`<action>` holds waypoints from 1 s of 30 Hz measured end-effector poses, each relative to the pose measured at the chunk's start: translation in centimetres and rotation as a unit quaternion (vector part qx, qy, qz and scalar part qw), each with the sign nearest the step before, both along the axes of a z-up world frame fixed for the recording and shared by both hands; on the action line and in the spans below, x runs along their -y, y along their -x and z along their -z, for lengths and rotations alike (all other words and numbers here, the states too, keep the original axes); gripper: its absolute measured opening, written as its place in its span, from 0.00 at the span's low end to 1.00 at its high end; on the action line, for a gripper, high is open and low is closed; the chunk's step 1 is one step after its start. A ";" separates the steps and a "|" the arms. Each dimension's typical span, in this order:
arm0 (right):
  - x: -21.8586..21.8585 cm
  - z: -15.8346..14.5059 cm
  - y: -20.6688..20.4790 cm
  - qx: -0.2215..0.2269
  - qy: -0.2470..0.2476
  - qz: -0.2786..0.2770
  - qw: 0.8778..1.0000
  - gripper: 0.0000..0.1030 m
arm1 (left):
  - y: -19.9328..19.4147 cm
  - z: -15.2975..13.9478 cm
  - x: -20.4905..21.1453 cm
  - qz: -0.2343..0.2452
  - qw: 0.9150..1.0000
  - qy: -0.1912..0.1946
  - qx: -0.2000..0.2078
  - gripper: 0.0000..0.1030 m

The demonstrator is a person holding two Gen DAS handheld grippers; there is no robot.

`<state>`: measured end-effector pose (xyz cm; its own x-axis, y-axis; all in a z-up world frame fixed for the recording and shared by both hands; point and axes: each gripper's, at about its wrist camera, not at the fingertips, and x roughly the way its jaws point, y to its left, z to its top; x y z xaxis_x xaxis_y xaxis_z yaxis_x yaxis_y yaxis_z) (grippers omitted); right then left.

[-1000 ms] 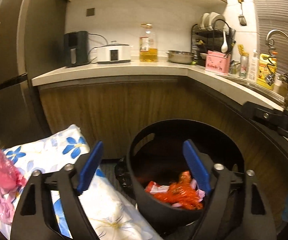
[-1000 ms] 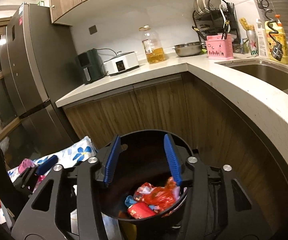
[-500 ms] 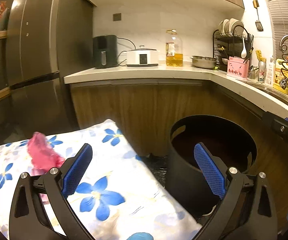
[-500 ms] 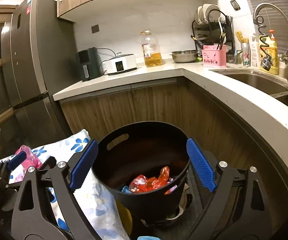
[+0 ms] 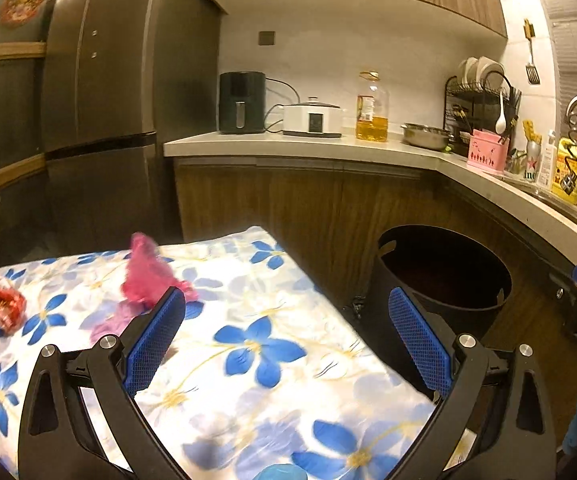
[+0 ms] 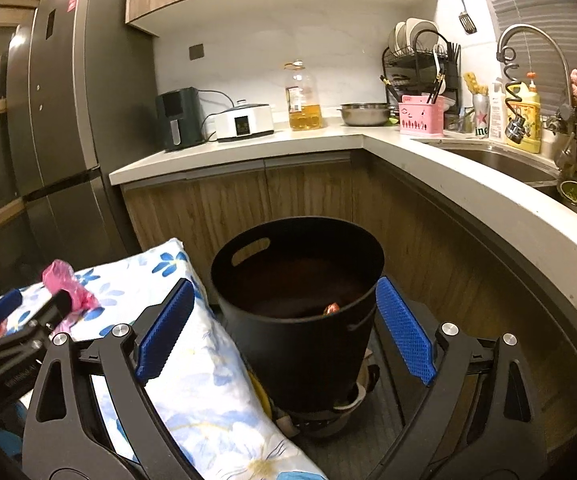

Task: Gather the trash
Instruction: 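Move both grippers back toward the table, then approach the red can with the right gripper and close around it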

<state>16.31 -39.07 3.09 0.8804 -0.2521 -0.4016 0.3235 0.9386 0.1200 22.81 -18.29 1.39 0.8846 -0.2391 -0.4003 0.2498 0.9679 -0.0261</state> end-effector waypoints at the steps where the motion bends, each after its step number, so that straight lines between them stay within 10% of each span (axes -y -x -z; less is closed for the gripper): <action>1: -0.5 0.0 0.3 0.000 0.001 0.001 1.000 0.88 | 0.3 0.0 -0.7 -0.004 1.000 0.002 0.001 0.94; 16: -10.9 1.0 1.5 0.001 -0.007 -0.075 0.997 0.88 | 4.4 1.9 -14.3 -0.123 0.992 0.020 -0.012 0.94; 30: -24.1 3.1 -0.8 -0.027 0.006 -0.229 0.973 0.88 | 7.2 3.6 -28.5 -0.286 0.958 0.027 -0.025 0.94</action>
